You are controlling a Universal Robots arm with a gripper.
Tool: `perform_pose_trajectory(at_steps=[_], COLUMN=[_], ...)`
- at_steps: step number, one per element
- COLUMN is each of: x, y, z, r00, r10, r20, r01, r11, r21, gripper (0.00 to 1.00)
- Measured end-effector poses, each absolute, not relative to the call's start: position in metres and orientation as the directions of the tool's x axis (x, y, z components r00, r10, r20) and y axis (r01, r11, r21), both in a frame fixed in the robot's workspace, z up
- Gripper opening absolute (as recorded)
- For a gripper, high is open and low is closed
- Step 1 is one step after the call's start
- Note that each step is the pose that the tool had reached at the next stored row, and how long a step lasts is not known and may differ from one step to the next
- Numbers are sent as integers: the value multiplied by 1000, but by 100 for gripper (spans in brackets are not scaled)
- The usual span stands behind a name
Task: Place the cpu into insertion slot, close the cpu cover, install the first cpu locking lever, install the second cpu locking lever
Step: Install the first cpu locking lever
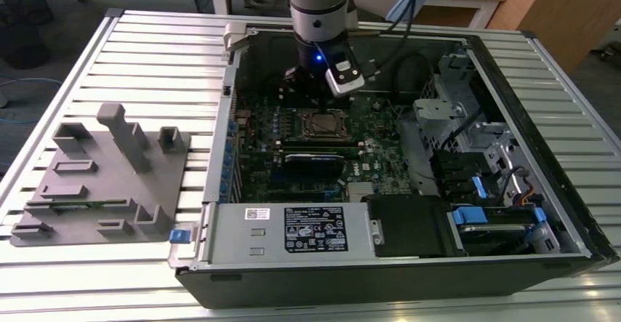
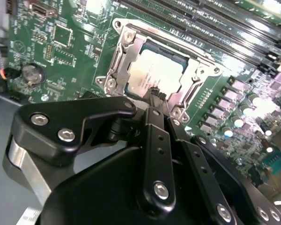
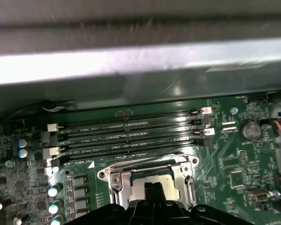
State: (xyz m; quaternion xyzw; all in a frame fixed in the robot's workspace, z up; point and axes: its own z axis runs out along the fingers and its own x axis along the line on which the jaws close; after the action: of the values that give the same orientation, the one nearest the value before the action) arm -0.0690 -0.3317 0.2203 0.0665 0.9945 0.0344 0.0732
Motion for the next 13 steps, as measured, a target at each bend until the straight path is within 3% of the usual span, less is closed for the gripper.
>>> perform_pose_trajectory(at_steps=[6,13], x=[-69,-67], y=[-332,-333], z=[224,225], r00=[-983,-987], r10=[137,138], r20=[-125,-77], r01=[132,138], r11=[990,990], r21=[51,6], gripper=[11,11])
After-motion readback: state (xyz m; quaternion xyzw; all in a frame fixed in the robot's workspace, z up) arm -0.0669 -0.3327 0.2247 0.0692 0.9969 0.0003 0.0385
